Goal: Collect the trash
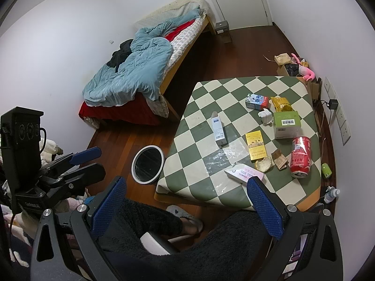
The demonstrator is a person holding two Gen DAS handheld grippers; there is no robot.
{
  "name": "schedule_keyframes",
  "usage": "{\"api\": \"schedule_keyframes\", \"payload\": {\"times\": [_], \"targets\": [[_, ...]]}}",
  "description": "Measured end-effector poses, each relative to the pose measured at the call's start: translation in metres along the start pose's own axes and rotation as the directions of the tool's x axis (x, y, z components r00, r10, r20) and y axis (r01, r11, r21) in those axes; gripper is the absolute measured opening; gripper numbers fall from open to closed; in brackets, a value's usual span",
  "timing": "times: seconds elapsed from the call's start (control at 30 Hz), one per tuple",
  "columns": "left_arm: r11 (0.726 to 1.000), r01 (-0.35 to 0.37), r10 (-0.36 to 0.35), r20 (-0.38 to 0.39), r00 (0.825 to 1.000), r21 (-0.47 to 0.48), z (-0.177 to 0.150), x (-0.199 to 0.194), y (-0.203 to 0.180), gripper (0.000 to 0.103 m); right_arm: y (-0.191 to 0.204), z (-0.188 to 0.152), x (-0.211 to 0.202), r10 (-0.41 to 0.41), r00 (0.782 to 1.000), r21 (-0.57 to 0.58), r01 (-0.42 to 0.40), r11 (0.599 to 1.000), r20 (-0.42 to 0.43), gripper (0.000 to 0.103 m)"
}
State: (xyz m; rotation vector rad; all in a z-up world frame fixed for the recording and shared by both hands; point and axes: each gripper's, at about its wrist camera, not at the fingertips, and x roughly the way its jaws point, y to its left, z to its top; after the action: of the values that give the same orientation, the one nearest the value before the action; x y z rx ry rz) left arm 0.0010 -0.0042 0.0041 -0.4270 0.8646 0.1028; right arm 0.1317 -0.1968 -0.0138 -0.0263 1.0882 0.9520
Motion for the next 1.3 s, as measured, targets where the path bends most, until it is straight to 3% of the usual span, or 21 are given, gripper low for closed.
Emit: {"api": "schedule_keyframes", "payload": {"times": [1.0, 1.13, 1.23, 1.3], "targets": [[1.0, -0.004, 0.003, 0.008, 1.0, 0.004, 0.006, -0.004, 0.006, 0.103, -0.001, 0.001, 0.002, -0.002, 1.0, 0.003, 0.002, 1.0, 0.006, 0.103], [0.995, -0.1, 0.1, 0.044, 0.994, 0.0, 0.013, 0.004, 0.009, 0.103, 0.0, 0.01, -0.002, -0.015, 0.999, 0.027, 0.014, 1.0, 0.029, 0.103], [0.962, -0.272, 0.27, 0.094, 0.958, 0.008, 0.023, 0.024, 0.014, 0.103, -0.011, 0.014, 0.0, -0.089, 0.994, 0.055, 0.086, 0.995, 0.058, 0.103], [0.93, -0.366, 0.363, 0.102, 0.926, 0.014, 0.03, 0.048, 0.021, 0.103, -0.028, 0.017, 0.007, -0.186, 0.98, 0.092, 0.179, 0.98, 0.074, 0.103]]}}
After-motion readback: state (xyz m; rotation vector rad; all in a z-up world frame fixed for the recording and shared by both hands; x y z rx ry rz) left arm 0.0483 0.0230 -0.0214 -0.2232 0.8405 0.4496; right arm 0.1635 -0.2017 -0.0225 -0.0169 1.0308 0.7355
